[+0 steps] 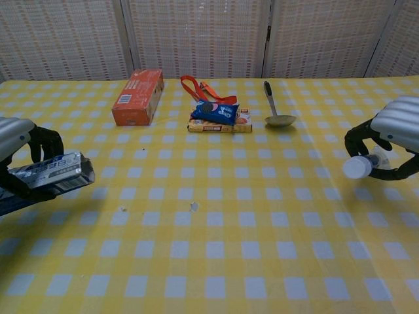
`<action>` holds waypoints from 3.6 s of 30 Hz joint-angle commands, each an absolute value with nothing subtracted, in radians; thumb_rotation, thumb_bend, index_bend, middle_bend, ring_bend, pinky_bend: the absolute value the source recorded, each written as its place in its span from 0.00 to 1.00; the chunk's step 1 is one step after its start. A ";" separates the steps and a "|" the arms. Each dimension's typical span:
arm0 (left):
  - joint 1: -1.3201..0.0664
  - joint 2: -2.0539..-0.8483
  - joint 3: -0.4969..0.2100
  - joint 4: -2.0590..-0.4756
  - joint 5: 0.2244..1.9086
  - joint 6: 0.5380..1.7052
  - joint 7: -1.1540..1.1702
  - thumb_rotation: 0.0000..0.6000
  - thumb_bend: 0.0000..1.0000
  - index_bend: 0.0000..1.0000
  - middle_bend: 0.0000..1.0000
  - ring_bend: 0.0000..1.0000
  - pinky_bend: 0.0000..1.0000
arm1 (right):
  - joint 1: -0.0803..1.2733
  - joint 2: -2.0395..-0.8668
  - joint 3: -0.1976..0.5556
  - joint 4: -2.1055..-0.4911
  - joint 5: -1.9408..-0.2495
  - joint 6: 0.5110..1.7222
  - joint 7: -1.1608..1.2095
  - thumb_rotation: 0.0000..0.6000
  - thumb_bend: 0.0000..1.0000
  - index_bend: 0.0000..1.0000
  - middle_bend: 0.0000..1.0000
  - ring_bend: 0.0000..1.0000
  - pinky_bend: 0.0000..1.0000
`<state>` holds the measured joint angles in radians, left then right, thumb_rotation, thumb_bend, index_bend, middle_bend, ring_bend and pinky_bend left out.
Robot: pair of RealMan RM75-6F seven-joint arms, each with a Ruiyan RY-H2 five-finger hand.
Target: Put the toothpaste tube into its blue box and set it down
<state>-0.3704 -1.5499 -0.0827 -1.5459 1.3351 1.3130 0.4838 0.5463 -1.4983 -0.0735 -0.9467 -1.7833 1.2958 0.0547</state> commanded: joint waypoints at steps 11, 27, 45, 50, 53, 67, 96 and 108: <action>-0.364 -1.554 -0.081 -1.555 1.339 1.326 0.512 1.00 0.16 0.53 0.68 0.49 0.30 | 0.524 -1.489 -0.004 -0.968 -1.695 1.409 0.463 1.00 0.42 0.87 0.64 0.78 0.99; -0.360 -1.539 -0.102 -1.589 1.313 1.312 0.448 1.00 0.16 0.47 0.68 0.49 0.30 | 0.529 -1.412 0.095 -1.205 -1.594 1.402 1.077 1.00 0.43 0.89 0.66 0.81 1.00; -0.369 -1.581 -0.137 -1.863 1.279 1.314 0.364 1.00 0.16 0.48 0.68 0.49 0.31 | 0.554 -1.345 0.164 -1.490 -1.573 1.389 1.499 1.00 0.43 0.89 0.66 0.81 1.00; -0.377 -1.606 -0.145 -1.887 1.298 1.325 0.351 1.00 0.16 0.48 0.68 0.49 0.31 | 0.562 -1.366 0.162 -1.506 -1.572 1.369 1.553 1.00 0.43 0.89 0.66 0.81 1.00; -0.386 -1.615 -0.162 -1.898 1.298 1.321 0.328 1.00 0.16 0.48 0.68 0.48 0.31 | 0.573 -1.386 0.165 -1.509 -1.564 1.345 1.577 1.00 0.43 0.89 0.66 0.81 1.00; -0.430 -1.612 -0.193 -1.961 1.294 1.288 0.304 1.00 0.16 0.48 0.68 0.48 0.31 | 0.629 -1.488 0.191 -1.449 -1.530 1.255 1.686 1.00 0.43 0.89 0.66 0.81 1.00; -0.505 -1.690 -0.244 -1.961 1.236 1.333 0.481 1.00 0.16 0.48 0.68 0.48 0.31 | 0.663 -1.619 0.217 -1.373 -1.533 1.246 1.805 1.00 0.43 0.89 0.66 0.81 1.00; -0.500 -1.670 -0.210 -2.003 1.270 1.350 0.487 1.00 0.16 0.49 0.68 0.48 0.31 | 0.672 -1.650 0.230 -1.343 -1.532 1.257 1.847 1.00 0.43 0.89 0.66 0.81 1.00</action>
